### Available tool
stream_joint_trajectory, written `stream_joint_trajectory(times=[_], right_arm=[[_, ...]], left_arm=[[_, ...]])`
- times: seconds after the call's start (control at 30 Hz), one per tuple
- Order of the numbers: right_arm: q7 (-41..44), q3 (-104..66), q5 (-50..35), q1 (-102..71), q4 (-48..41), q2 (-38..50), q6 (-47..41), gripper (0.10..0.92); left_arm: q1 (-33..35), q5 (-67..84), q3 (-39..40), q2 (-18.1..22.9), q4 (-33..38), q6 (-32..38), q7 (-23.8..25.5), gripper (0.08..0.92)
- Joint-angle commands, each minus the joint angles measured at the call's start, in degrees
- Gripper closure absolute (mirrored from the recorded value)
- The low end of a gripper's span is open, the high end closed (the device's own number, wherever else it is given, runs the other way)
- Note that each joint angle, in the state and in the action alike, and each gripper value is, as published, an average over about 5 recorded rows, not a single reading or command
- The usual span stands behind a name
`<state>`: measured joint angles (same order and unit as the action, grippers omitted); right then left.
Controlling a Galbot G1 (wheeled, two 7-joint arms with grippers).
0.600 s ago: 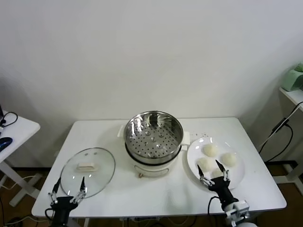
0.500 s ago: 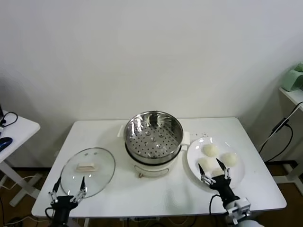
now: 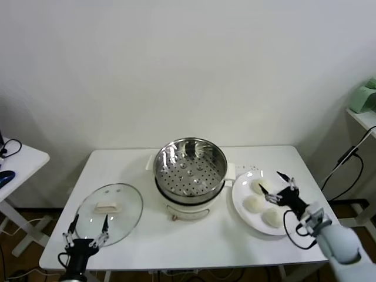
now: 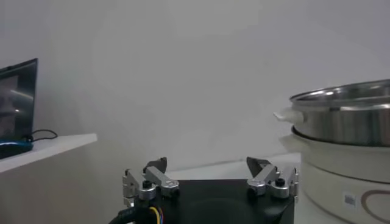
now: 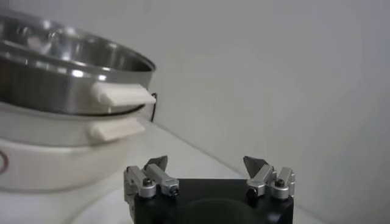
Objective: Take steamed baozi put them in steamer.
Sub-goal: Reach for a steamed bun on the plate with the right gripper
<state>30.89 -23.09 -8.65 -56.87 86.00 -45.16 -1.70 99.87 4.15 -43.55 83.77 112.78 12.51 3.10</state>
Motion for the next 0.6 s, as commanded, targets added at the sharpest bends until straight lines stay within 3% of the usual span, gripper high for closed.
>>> stream_joint_trajectory(times=[0.03,0.33,0.6], right_arm=[[25.05,25.22,5.74,35.68,-19.77,13.70,1.34,0.203],[39.82,57.85,10.65,63.70,-30.32,9.65,4.82,0.203],[44.72,65.46,20.30,68.08,-40.22,-0.96,9.92,0.203]], left_arm=[[0.02,0.54,-0.15,-0.52,0.20,-0.46,-0.07,0.177],[0.26,0.53,-0.26,-0.84,0.73,-0.88,-0.12,0.177],[-0.09,0.31,-0.45,-0.84,1.08,-1.49,-0.14,0.177]])
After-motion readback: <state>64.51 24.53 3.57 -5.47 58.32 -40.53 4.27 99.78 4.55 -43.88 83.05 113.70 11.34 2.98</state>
